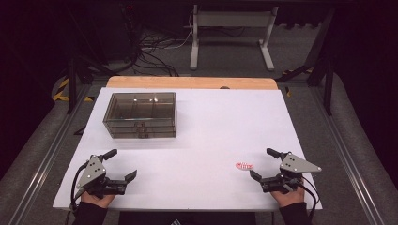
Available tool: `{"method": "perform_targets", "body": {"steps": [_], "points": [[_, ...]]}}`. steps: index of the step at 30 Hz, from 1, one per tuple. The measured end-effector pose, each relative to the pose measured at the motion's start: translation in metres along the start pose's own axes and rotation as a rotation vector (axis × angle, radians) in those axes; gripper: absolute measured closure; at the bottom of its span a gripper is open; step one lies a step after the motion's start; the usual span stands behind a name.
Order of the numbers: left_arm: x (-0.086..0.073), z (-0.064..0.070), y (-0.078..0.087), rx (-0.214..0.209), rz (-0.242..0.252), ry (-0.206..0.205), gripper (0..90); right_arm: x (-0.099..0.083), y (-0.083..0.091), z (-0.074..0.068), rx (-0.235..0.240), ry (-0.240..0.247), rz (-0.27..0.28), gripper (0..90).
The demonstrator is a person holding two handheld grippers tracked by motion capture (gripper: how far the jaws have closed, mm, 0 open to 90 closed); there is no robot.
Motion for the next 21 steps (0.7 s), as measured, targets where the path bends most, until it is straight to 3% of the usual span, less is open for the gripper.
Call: {"method": "perform_targets", "body": {"steps": [9,21], "points": [[0.003,0.005,-0.003,-0.024,-0.029,-0.04,1.4,-0.001,0.0,0.001,0.009,-0.005,0.015,0.0],[0.012,0.005,-0.016,-0.046,-0.075,-0.044,4.8,-0.001,0.001,0.002,0.014,-0.025,0.023,0.0]]}}
Point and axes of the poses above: each handheld gripper's, and its own axes: y roughly backward along the jaws, x roughly out of its top, z roughly to its right, the point moved 7 cm from there along -y, roughly forward along the jaws, and after that the axes turned 13 degrees about y, right-handed, at the moved point
